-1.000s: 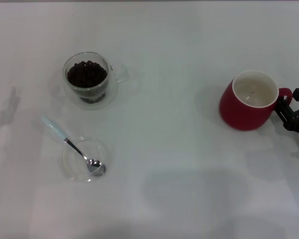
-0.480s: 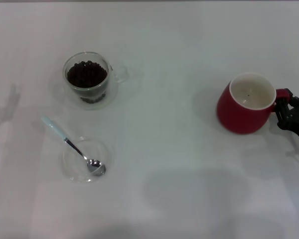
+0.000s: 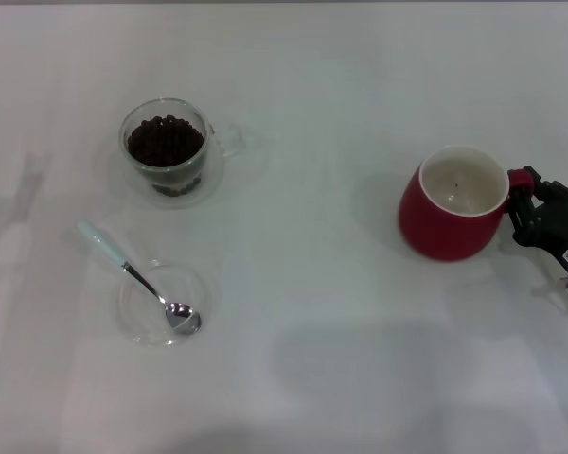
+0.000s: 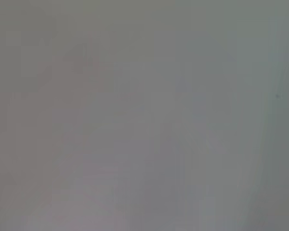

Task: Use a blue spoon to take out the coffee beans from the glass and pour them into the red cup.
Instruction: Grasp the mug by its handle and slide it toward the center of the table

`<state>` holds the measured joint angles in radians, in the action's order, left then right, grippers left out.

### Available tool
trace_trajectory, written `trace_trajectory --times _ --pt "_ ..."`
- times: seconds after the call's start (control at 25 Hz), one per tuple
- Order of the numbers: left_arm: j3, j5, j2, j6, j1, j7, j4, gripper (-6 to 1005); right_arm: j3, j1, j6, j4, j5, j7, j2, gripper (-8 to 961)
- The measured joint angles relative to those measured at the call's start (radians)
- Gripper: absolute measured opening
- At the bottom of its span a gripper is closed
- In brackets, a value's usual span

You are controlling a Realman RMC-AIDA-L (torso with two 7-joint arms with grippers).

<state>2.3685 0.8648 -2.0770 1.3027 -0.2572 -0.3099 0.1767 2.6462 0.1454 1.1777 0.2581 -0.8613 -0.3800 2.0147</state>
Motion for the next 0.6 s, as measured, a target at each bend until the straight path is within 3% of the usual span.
trace_trajectory --times 0.6 --pt "0.000 0.000 0.000 -0.008 -0.016 0.000 -0.001 875 0.000 0.074 -0.100 0.086 0.138 0.007 0.005 177"
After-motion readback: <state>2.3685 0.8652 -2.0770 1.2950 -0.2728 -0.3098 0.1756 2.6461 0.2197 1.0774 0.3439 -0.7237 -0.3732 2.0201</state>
